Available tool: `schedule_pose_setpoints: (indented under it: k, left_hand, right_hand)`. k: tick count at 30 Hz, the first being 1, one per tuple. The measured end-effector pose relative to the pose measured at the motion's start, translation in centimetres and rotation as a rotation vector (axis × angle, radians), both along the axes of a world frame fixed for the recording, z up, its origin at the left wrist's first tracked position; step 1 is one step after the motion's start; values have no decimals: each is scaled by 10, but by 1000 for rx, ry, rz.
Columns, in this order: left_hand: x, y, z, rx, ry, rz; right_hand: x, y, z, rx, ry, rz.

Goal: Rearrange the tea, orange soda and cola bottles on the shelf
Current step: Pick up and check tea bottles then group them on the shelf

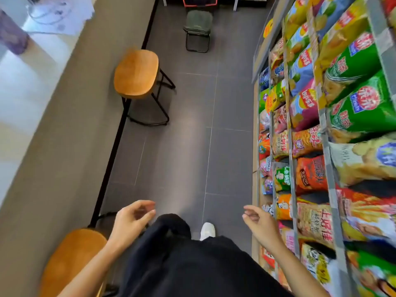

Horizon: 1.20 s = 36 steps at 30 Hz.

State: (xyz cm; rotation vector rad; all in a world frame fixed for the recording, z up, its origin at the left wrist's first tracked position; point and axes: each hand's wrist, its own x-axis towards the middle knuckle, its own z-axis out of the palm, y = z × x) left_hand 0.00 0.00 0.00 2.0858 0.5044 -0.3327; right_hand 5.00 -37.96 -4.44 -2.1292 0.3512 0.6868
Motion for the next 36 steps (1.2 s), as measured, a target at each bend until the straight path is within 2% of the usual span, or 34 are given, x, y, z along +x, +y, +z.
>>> schedule_pose_setpoints:
  k: [8,12,20,28,32,36]
  left_hand:
    - [55,24,-21,-22,103,131]
    - [117,48,-36,-93,110,154]
    - [300,94,-22,-63,78,-19]
    - [481,104,-8,-34,21,-167]
    - [565,97,-19,-3,28,-169]
    - [633,88,-25,50,126,-132]
  right_hand:
    - [118,30,-7,-74,-13,197]
    - [179,50,-14,-63,-39,199]
    - [271,84,1,-72,35,23]
    - [378,75,7,-47,44,-176]
    - [454,66,-17,4,81,-229]
    - [548,64,-31,6,111,-191]
